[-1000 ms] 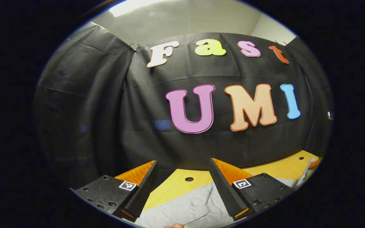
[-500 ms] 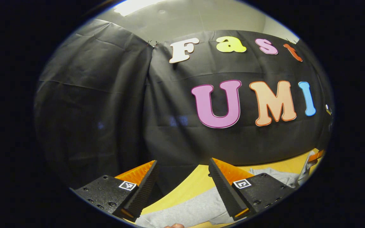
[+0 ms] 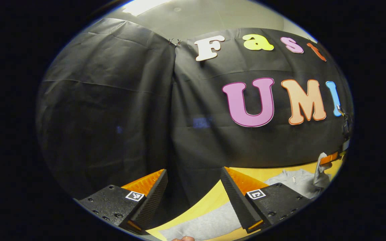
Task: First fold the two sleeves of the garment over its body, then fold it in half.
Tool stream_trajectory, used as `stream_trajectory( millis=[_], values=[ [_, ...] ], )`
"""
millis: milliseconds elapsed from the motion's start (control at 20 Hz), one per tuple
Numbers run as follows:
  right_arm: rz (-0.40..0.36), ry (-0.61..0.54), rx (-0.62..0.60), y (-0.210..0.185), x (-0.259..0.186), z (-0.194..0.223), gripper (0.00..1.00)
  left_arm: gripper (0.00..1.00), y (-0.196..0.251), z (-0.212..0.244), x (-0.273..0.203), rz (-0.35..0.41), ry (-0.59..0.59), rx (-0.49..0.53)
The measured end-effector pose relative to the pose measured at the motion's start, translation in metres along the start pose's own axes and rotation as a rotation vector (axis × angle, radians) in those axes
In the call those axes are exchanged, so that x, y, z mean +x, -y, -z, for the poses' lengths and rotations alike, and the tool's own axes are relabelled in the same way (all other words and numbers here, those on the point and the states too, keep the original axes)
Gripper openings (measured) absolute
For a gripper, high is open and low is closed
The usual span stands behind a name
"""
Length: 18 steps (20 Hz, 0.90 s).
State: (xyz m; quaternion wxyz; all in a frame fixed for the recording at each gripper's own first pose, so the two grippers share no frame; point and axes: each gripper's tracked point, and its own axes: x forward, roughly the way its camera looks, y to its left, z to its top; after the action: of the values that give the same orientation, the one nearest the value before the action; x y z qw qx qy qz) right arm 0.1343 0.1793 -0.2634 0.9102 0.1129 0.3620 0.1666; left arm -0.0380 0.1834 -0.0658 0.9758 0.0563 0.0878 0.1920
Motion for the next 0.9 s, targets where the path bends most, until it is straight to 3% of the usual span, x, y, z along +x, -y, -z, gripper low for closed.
stream_trajectory(
  millis=[50, 450, 750, 900],
  values=[
    [-0.012, -0.007, -0.014, -0.012, 0.008, 0.004, 0.02, 0.99, -0.008, 0.001, 0.0, -0.012, 0.0, 0.009],
    [-0.058, -0.097, -0.133, -0.077, 0.066, 0.052, 0.03, 0.95, -0.059, 0.029, -0.001, -0.086, -0.057, 0.022],
    [-0.07, -0.18, -0.11, -0.1, 0.089, 0.087, 0.04, 0.95, -0.077, 0.079, -0.005, -0.094, -0.154, 0.037],
    [-0.115, -0.167, -0.111, -0.112, 0.091, 0.088, 0.26, 0.95, -0.074, 0.115, -0.006, -0.089, -0.227, 0.032]
  ],
)
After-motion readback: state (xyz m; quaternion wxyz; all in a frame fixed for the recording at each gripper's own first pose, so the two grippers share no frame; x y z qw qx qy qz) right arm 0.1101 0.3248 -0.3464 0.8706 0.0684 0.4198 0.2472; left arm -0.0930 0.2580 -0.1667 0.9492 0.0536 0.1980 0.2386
